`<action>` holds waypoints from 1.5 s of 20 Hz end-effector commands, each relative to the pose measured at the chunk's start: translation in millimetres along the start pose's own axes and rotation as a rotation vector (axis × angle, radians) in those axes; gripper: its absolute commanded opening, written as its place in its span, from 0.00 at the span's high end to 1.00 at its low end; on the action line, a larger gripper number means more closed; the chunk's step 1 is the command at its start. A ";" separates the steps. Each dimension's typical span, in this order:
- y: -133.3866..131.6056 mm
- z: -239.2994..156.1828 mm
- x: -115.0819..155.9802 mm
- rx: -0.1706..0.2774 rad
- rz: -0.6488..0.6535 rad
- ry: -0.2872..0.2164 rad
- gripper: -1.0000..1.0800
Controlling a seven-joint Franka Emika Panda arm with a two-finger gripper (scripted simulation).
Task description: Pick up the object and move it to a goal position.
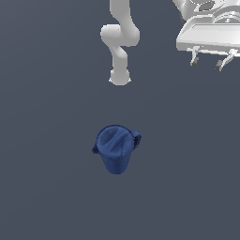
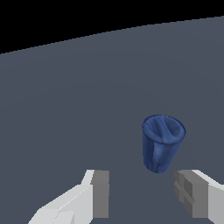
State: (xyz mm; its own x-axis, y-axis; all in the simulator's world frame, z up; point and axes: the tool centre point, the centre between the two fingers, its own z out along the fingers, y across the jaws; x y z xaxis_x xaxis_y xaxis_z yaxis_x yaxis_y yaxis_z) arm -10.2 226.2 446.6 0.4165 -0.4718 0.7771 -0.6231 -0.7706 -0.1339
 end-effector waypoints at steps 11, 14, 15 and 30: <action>53.8 187.2 -90.4 -0.231 0.101 0.013 0.38; 72.3 218.1 -104.7 -0.272 0.120 0.010 0.38; 77.8 226.5 -108.7 -0.284 0.126 0.010 0.38; 106.6 265.6 -130.3 -0.341 0.156 0.006 0.38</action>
State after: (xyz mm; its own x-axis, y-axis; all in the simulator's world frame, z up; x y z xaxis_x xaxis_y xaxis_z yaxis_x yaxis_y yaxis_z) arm 45.5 91.5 169.5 0.4253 -0.4850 0.7641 -0.8076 -0.5845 0.0784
